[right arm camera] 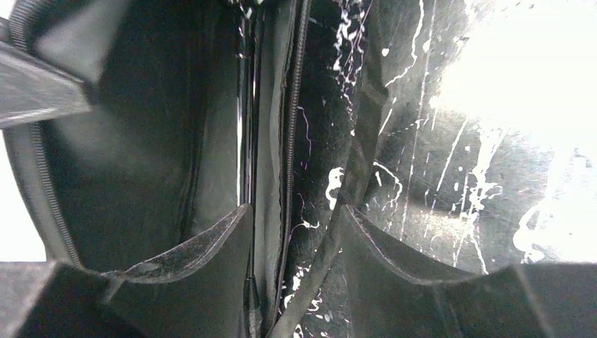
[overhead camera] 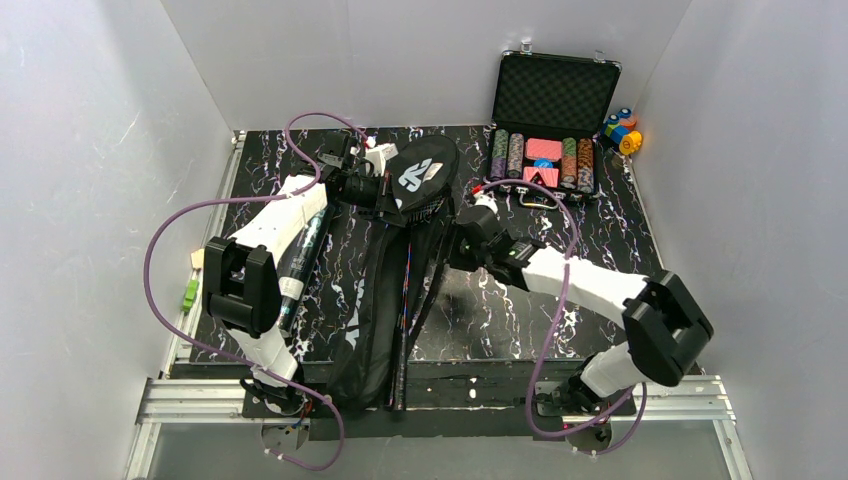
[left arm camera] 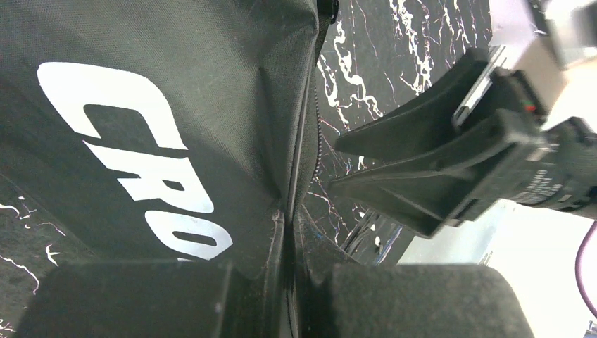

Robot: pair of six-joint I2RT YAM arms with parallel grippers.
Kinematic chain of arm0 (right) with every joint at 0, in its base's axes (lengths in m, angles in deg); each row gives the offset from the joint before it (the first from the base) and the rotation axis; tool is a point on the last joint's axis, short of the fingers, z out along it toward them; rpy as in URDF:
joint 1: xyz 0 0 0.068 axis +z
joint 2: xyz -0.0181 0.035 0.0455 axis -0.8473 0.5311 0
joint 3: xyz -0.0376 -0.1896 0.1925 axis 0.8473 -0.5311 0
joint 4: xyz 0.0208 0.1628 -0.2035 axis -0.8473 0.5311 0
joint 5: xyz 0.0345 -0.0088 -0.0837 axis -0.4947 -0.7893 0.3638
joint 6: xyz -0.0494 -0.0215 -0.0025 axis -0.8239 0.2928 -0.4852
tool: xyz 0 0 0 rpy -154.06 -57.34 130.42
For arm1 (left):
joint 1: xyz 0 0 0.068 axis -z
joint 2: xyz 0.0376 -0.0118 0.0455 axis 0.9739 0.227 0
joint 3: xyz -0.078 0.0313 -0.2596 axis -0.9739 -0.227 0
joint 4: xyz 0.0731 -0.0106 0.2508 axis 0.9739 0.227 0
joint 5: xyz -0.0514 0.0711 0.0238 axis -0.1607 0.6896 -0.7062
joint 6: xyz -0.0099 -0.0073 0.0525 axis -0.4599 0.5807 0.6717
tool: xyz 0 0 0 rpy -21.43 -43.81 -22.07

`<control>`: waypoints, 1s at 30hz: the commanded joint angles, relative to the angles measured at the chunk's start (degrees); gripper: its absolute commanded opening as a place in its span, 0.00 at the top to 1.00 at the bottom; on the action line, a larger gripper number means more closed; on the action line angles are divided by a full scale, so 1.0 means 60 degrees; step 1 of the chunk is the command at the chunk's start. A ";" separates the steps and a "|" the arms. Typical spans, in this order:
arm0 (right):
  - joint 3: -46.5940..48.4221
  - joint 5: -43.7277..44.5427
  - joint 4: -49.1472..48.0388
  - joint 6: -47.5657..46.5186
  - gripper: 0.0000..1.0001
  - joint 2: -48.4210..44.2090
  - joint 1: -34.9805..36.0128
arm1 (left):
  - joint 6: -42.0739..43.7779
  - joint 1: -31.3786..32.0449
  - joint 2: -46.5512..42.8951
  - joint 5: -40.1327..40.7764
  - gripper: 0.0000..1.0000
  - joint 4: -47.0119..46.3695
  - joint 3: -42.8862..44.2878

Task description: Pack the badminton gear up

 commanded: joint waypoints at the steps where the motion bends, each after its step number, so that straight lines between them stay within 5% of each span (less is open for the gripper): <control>1: 0.0380 -0.0683 -0.0793 0.0064 0.43 0.0722 -0.0019 | -0.0125 0.0095 -0.0742 -0.0577 1.00 0.0366 0.0295; 12: 0.0161 -0.1622 -0.2207 0.0721 0.54 0.1871 -0.0113 | -0.0076 0.0097 -0.0905 -0.0500 1.00 0.0411 0.0250; 18: 0.0037 -0.2524 -0.2846 0.0726 0.83 0.2106 -0.0112 | 0.0017 0.0095 -0.1014 -0.0350 1.00 0.0381 0.0094; 20: 0.0029 -0.2536 -0.2691 0.0640 0.99 0.1964 -0.0108 | 0.0081 0.0102 -0.1015 -0.0311 0.93 0.0420 0.0062; 23: 0.0041 -0.2402 -0.2308 0.0518 0.99 0.1549 -0.0103 | 0.0137 0.0110 -0.0973 -0.0331 0.74 0.0492 -0.0064; 25: 0.0090 -0.2273 -0.1980 0.0432 0.99 0.1199 -0.0114 | 0.0168 0.0103 -0.0988 -0.0379 0.52 0.0512 -0.0209; 30: 0.0303 -0.2225 -0.1369 0.0365 0.99 0.0406 -0.0113 | 0.0467 0.0103 -0.1323 -0.1077 0.29 0.0505 -0.0755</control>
